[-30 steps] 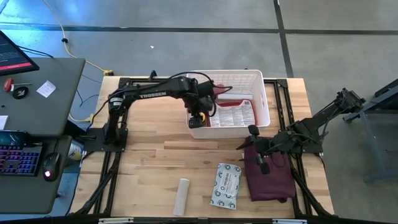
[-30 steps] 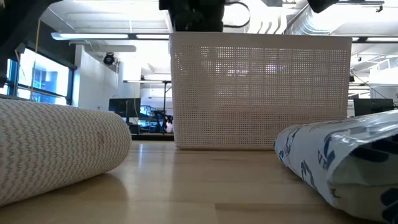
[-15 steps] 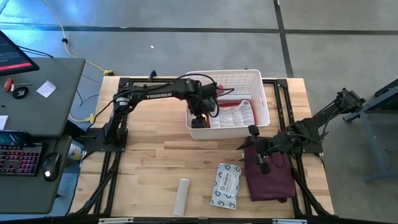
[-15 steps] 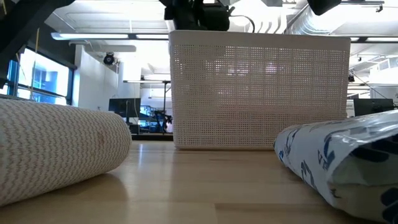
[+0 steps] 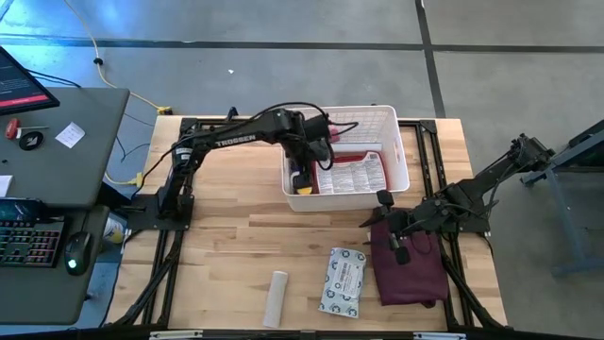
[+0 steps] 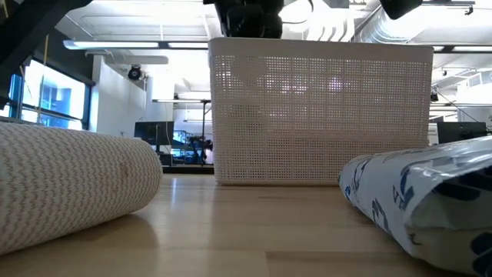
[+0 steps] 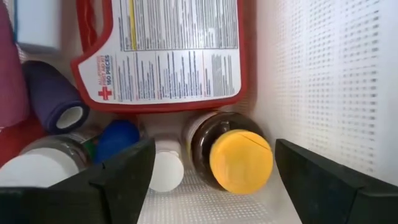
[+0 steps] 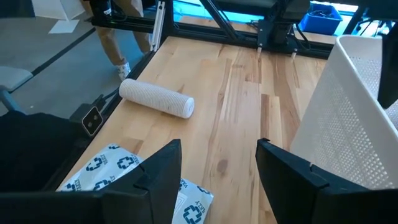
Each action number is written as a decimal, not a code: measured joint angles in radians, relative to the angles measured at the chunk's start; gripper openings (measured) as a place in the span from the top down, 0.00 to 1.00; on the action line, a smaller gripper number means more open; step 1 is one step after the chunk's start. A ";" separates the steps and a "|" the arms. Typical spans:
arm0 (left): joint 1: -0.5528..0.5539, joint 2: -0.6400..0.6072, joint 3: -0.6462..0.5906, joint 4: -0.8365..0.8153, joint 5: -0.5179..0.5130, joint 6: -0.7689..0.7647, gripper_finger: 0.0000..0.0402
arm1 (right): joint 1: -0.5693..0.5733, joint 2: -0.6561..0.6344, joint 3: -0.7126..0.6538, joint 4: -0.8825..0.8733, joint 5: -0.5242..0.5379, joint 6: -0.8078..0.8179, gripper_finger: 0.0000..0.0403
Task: Pick & place medical supplies in basket/bin
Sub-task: Adjust the white container
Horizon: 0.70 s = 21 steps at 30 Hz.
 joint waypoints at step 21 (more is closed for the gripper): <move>-0.061 -0.129 0.213 0.068 -0.105 0.041 0.10 | 0.013 0.076 0.000 0.091 -0.008 0.018 0.51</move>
